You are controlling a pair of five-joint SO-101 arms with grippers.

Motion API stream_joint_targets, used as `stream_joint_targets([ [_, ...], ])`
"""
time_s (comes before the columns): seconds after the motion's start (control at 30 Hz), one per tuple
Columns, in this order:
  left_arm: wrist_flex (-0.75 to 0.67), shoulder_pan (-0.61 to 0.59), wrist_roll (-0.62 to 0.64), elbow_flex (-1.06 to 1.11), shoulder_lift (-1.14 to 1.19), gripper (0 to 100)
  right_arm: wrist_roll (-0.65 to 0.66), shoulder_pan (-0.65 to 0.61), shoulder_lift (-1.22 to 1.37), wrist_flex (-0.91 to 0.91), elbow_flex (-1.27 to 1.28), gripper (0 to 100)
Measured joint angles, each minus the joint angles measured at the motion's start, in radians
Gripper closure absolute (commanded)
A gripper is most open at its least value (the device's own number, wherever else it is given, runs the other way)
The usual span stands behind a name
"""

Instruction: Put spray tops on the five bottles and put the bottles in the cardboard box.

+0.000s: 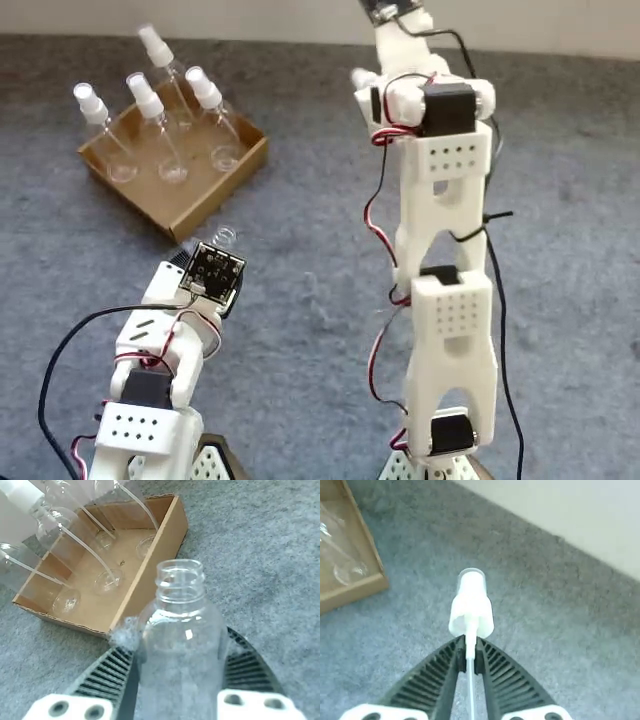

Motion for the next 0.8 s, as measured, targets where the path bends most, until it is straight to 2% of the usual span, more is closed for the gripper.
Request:
stream_joint_targets([
  [0.43,0.0,0.0,0.0,0.0,0.0,94,0.0,-0.012,-0.689,0.0,0.829,99.4],
  [0.6,0.0,0.0,0.0,0.0,0.0,94,0.0,-0.011,-0.872,0.0,1.115,99.3],
  [0.8,0.0,0.0,0.0,0.0,0.0,94,0.002,-0.014,-0.956,-0.181,1.487,99.3],
])
